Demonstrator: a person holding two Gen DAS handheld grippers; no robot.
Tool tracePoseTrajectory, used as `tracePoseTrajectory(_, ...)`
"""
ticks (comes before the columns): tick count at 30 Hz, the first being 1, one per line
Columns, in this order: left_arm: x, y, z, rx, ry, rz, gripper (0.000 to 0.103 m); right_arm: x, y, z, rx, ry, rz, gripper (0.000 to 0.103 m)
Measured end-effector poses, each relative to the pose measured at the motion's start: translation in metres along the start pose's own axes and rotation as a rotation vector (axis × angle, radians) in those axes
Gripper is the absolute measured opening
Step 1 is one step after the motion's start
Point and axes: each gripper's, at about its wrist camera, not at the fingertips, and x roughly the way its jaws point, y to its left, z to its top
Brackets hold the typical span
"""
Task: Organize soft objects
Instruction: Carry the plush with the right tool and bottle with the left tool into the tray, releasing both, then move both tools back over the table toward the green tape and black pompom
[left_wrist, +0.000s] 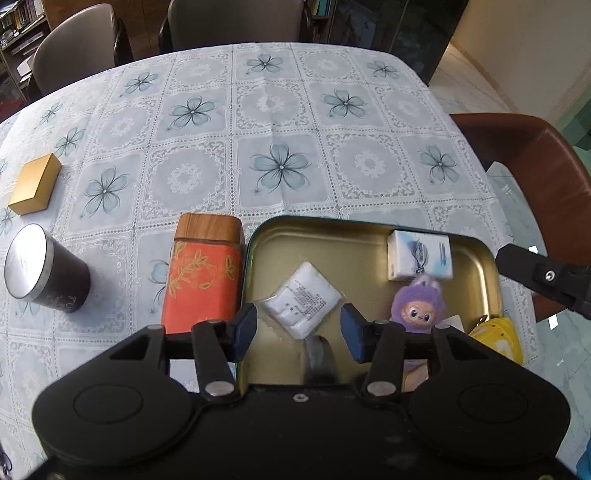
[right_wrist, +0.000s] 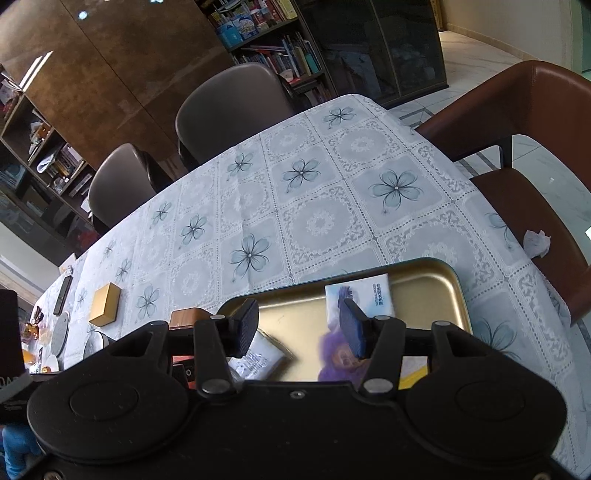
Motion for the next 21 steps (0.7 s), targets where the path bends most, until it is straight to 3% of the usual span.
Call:
tracePoseTrajectory(8, 0.007, -0.001, -0.015, -0.04, 0.065, 0.077, 0.073, 0.009, -0.024, -0.008, 0.007, 0.074, 0.001, 0.051)
tracePoseTrajectory(14, 0.014, -0.001, -0.037, -0.05, 0.139, 0.1, 0.082, 0.013, -0.034, -0.02, -0.008, 0.13, -0.032, 0.051)
tracePoseTrajectory(21, 0.019, 0.01, -0.066, -0.08, 0.215, 0.116, 0.082, 0.019, -0.032, -0.032, -0.027, 0.184, -0.034, 0.051)
